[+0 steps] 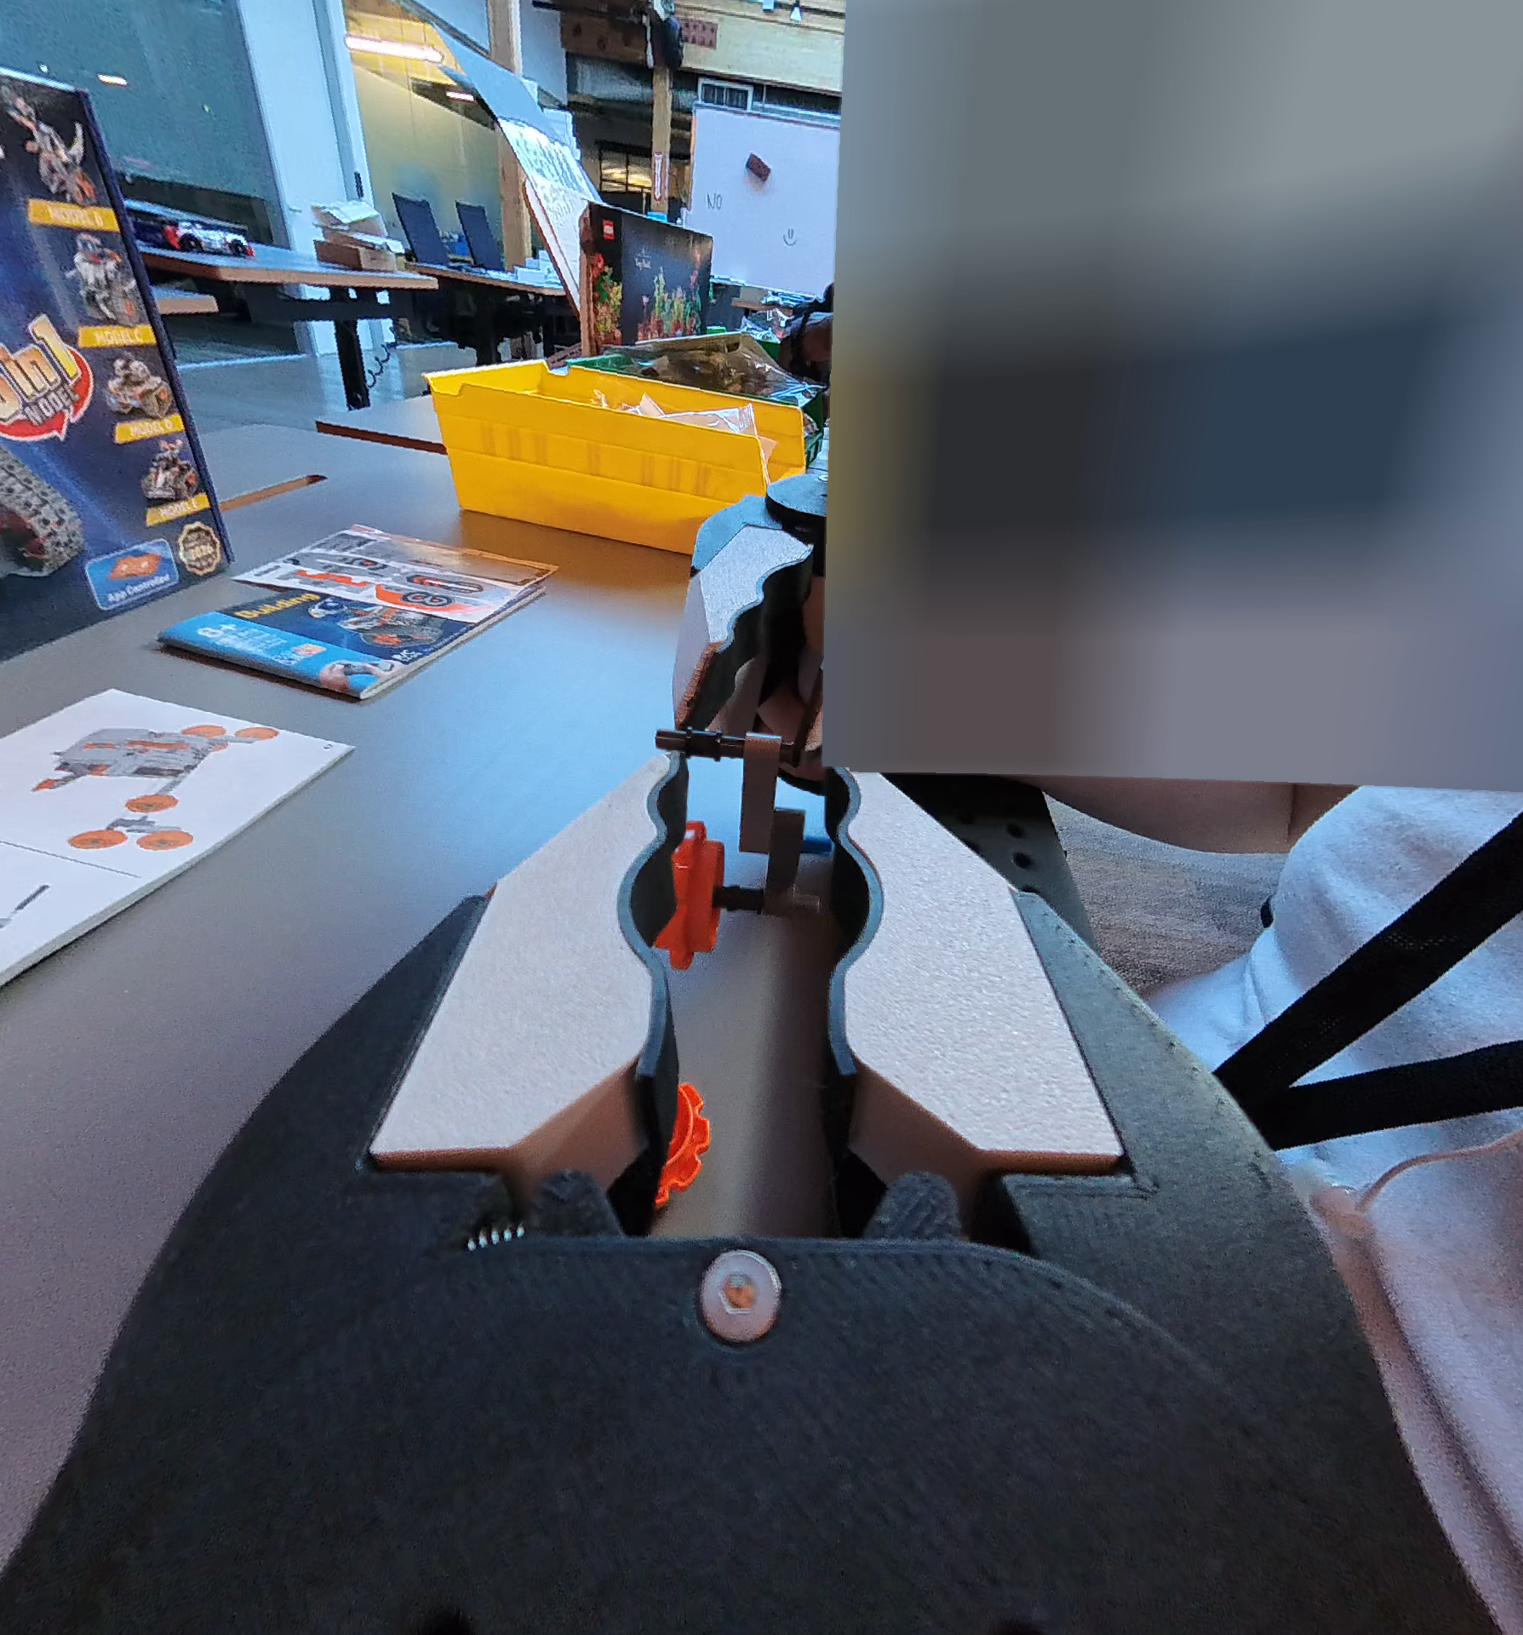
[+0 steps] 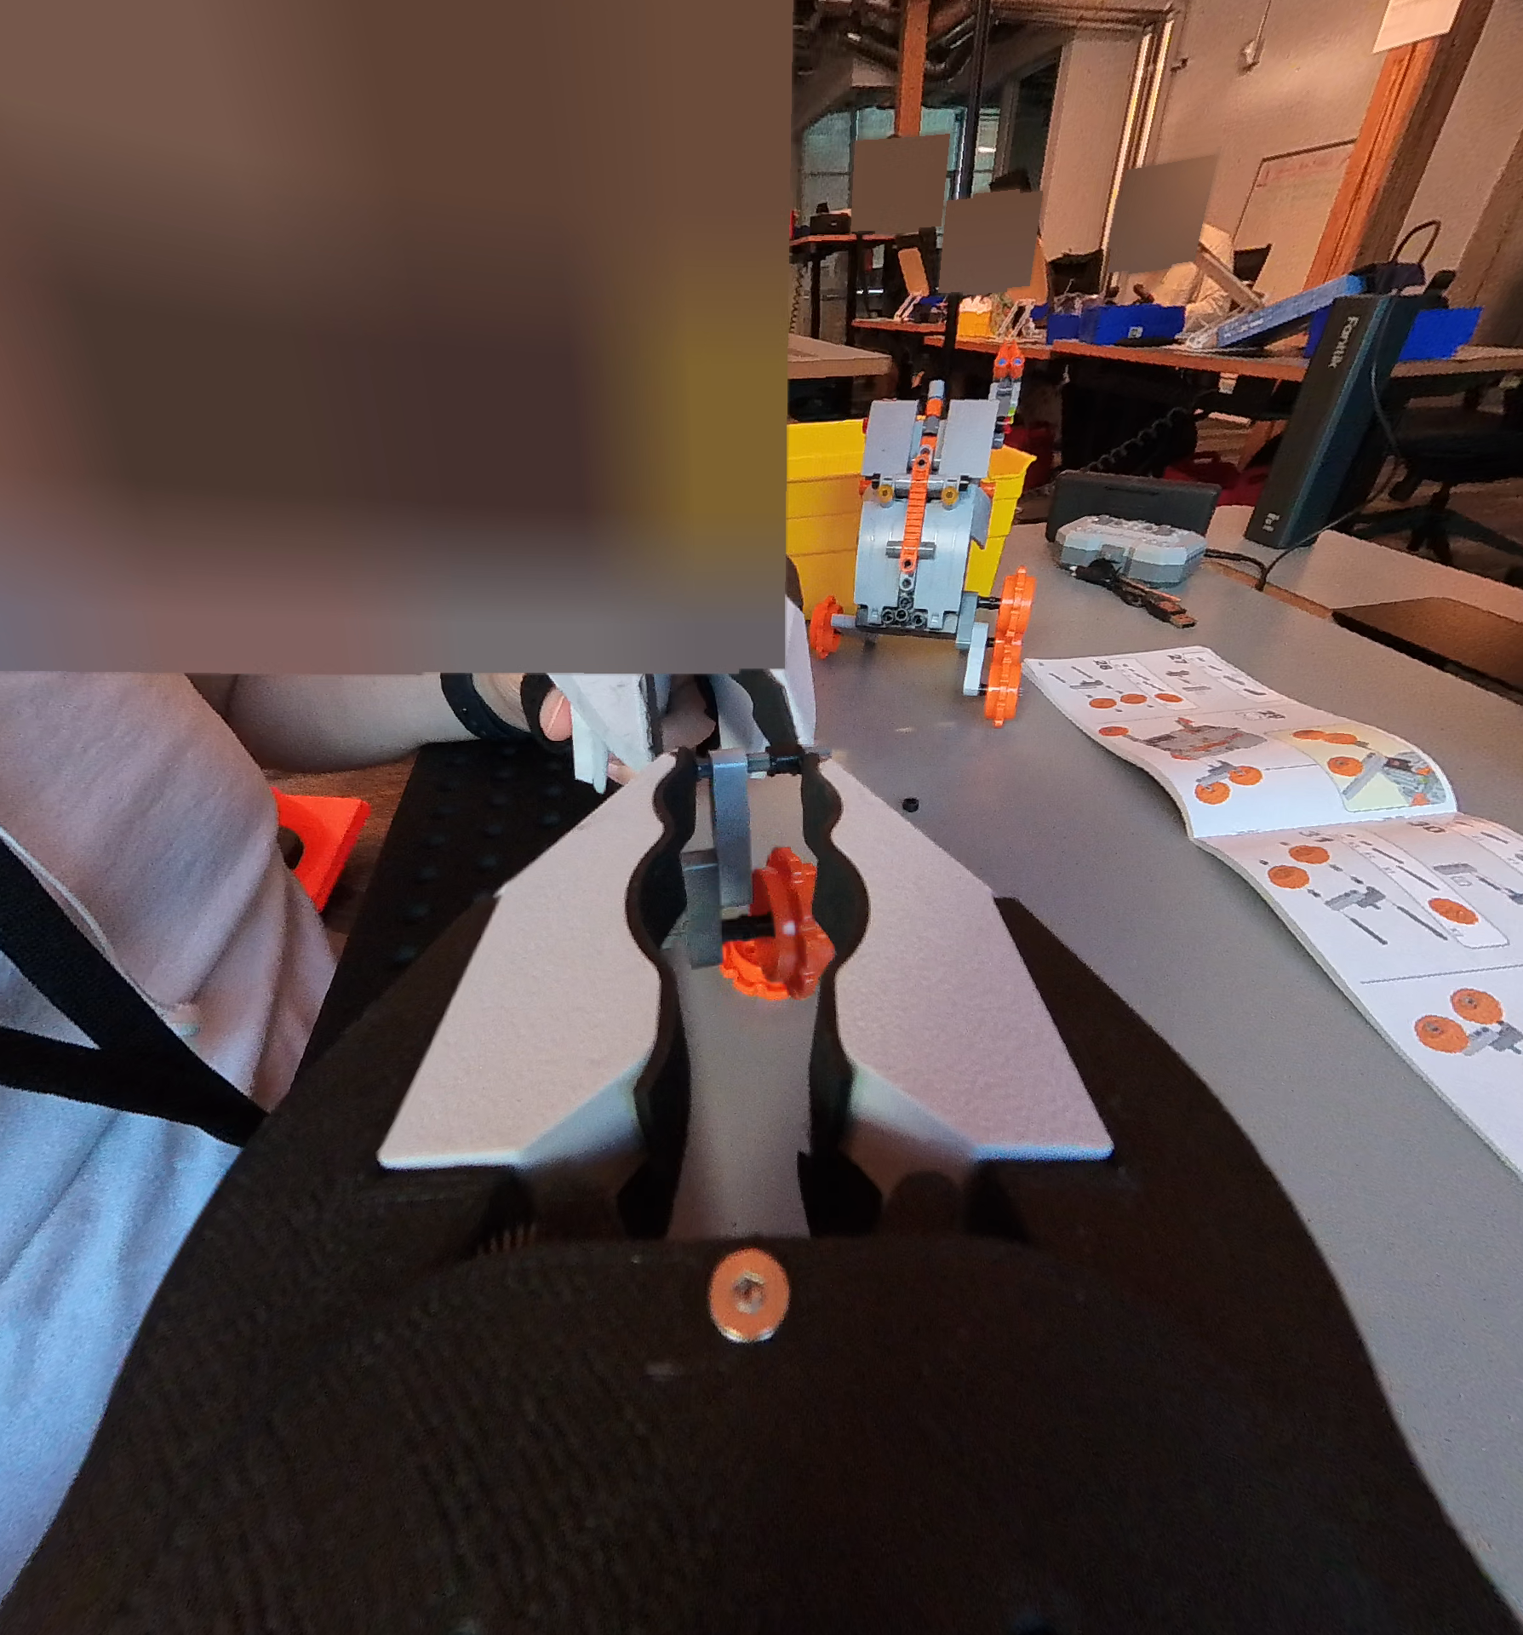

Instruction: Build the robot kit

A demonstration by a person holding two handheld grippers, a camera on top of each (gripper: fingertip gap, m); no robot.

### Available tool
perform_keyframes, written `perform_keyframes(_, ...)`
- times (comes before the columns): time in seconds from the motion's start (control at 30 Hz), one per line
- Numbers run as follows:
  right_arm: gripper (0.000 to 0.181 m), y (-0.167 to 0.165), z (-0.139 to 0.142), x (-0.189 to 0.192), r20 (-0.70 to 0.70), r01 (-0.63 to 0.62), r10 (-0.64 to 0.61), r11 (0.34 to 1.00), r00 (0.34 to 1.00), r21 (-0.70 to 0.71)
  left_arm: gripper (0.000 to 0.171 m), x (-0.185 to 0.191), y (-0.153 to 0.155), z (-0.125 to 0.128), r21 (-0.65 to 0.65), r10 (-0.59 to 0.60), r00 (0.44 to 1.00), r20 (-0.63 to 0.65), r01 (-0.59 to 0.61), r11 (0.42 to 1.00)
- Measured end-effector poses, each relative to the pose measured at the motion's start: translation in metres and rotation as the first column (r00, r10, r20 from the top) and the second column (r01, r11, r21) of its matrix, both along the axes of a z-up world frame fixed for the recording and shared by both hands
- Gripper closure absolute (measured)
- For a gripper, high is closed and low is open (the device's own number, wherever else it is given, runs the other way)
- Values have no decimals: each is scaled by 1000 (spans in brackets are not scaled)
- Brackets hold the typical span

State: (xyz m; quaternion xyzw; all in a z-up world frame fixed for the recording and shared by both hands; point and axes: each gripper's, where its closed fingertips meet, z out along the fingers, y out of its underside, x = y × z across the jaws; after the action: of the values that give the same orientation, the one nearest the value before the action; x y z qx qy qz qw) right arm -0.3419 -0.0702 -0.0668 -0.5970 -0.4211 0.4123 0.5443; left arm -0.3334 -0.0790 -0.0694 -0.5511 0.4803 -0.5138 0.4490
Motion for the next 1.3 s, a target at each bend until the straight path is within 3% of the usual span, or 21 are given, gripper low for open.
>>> perform_keyframes(0.33,158,8,-6,1,2,18,-17,998,1000,-68,136,4,5,-5,-43,20,1000,-14,-21,999)
perform_keyframes(0.53,158,2,6,0,32,34,-39,991,999,131,136,4,-2,5,135,25,1000,10,-26,990)
perform_keyframes(0.73,158,-10,35,-1,76,19,-56,910,996,415,136,5,-12,31,371,7,1000,27,-17,929)
perform_keyframes(0.83,158,-10,57,0,100,13,-80,837,992,547,136,6,-12,52,512,15,1000,7,-17,859)
perform_keyframes(0.97,158,-7,97,3,115,22,-153,686,982,728,135,11,-7,90,696,55,998,-3,-37,717)
perform_keyframes(1.13,159,-15,153,8,58,37,-166,518,984,855,134,17,-15,144,810,55,995,82,-99,578)
perform_keyframes(1.3,158,-23,185,11,61,20,-202,376,978,927,135,20,-21,175,889,82,989,125,-149,433)
